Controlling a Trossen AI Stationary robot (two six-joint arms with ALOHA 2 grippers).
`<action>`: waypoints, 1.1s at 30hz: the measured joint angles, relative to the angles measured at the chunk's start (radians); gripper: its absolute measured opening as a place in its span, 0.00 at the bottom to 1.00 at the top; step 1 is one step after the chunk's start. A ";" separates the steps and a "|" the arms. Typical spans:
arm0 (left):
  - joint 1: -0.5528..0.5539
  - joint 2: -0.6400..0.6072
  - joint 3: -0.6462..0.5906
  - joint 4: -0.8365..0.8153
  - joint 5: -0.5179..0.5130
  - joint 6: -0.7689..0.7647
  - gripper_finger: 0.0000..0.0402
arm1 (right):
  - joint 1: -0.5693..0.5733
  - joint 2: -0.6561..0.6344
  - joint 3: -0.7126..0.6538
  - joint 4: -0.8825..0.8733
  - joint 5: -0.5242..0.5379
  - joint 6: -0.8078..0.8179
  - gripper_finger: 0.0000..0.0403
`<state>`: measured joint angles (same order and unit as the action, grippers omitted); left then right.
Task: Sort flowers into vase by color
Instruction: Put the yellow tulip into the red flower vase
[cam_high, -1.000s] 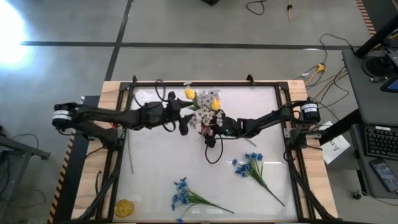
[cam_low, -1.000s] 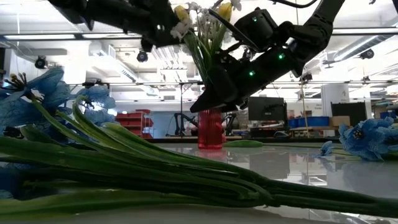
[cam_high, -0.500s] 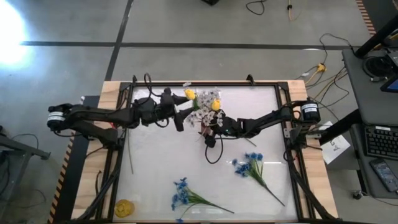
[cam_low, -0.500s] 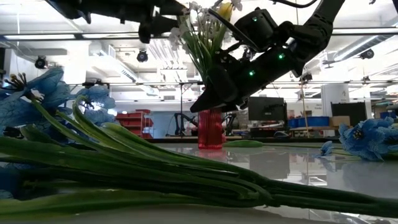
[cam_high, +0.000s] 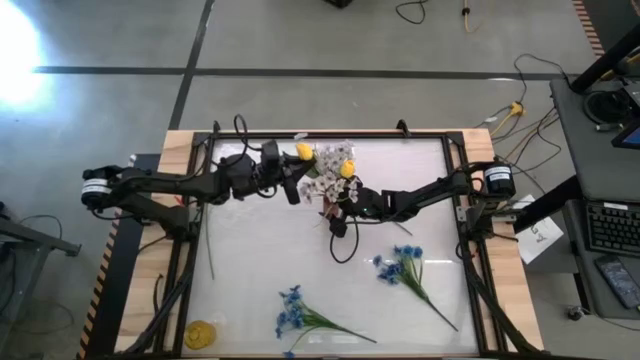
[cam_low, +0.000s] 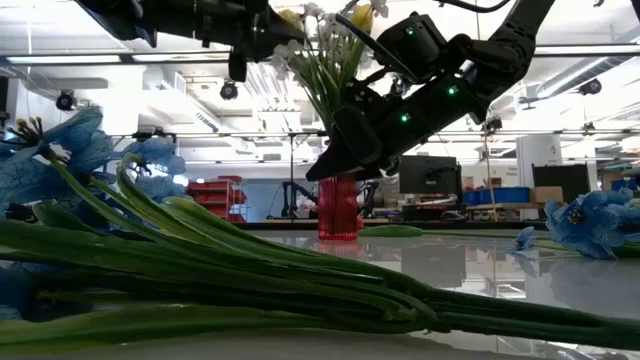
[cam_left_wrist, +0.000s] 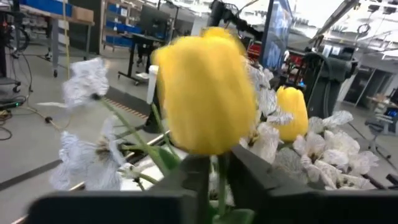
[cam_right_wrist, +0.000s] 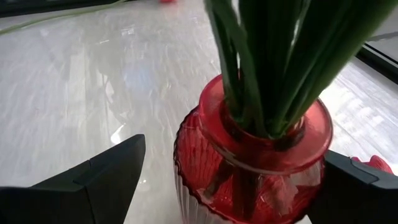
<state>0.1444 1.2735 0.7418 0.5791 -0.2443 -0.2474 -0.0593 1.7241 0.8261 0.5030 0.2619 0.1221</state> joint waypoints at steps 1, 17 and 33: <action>0.000 0.003 0.000 -0.002 0.000 0.000 0.05 | 0.000 0.000 0.000 -0.001 0.000 0.000 0.90; -0.003 0.018 0.000 -0.024 0.074 0.006 0.09 | 0.000 -0.006 0.000 -0.006 0.000 -0.003 0.90; -0.005 -0.233 0.000 -0.436 0.145 0.009 0.62 | 0.001 -0.078 -0.001 -0.136 0.023 -0.015 0.90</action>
<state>0.1394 1.0409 0.7422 0.1434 -0.0995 -0.2387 -0.0586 1.6458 0.8253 0.3671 0.2852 0.1074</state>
